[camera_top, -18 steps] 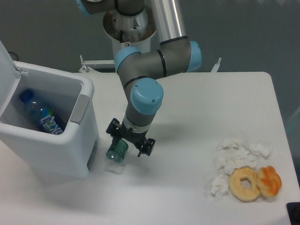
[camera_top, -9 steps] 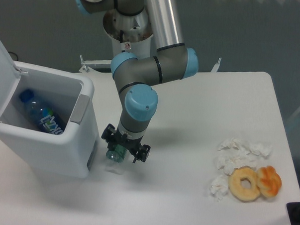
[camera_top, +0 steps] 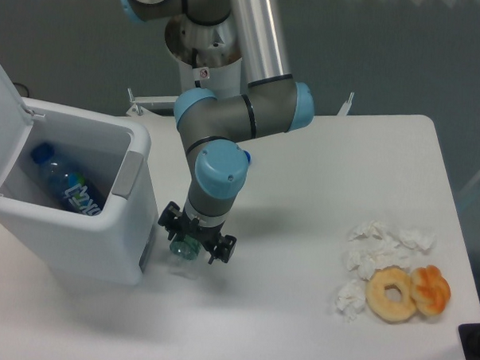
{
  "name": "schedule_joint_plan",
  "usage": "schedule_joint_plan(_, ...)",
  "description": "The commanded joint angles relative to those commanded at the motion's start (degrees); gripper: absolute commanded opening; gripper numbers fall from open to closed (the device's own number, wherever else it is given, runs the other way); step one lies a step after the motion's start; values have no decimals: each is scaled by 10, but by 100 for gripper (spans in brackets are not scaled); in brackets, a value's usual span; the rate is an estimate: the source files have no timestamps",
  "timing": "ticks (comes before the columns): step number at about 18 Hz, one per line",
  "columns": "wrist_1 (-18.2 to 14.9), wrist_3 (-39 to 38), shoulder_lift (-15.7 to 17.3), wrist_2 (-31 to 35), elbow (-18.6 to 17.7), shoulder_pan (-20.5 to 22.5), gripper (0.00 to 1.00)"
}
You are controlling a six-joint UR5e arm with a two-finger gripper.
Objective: Pick up the plastic bottle
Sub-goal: 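Descend further and close the gripper around the bottle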
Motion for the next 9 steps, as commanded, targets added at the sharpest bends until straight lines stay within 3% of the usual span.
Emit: schedule_joint_plan(9,1,-11,-11,0,5,-7,100)
